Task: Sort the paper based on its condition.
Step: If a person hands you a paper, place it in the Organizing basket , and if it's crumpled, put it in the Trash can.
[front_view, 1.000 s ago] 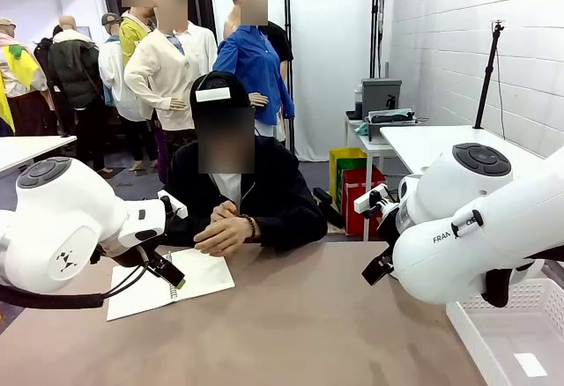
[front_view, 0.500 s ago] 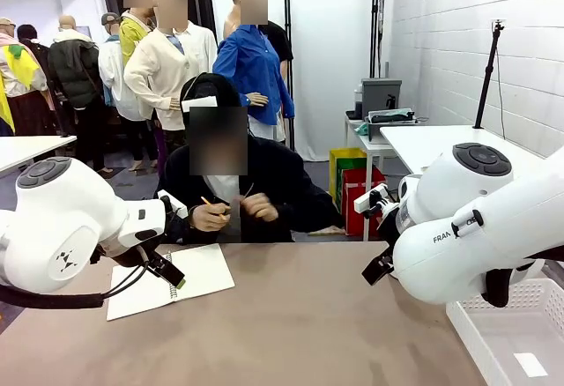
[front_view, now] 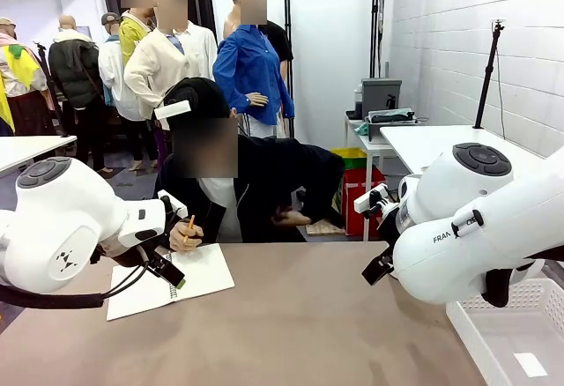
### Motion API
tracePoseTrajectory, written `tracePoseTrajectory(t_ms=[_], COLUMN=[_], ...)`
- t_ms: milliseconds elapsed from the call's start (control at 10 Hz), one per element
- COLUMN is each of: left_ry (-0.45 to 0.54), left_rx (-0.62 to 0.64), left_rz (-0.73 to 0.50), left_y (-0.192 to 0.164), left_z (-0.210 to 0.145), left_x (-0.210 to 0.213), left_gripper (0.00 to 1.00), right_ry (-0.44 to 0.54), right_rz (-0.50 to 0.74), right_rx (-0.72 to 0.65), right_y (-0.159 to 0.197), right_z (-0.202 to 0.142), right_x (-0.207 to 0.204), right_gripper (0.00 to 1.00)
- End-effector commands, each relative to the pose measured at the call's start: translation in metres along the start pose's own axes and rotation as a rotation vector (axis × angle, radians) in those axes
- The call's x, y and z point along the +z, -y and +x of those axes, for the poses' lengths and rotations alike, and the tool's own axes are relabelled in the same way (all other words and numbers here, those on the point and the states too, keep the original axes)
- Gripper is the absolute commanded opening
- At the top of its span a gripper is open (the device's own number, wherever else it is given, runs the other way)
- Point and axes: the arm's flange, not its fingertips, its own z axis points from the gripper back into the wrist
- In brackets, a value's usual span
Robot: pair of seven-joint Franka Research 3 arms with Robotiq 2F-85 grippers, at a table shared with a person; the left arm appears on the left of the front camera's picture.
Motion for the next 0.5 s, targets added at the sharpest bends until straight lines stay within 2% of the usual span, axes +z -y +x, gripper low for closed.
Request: tracePoseTrajectory(t_ms=[0, 400], left_ry=[0.0, 0.0], left_rx=[0.001, 0.0], left_rz=[0.0, 0.0], left_y=[-0.0005, 0.0], left_z=[-0.0001, 0.0], left_x=[0.0, 0.0], left_gripper=[1.0, 1.0], right_ry=[0.0, 0.0], right_rz=[0.0, 0.0], right_rx=[0.0, 0.0], right_y=[0.0001, 0.0], right_z=[-0.0001, 0.0], right_x=[-0.0001, 0.0], right_gripper=[1.0, 1.0])
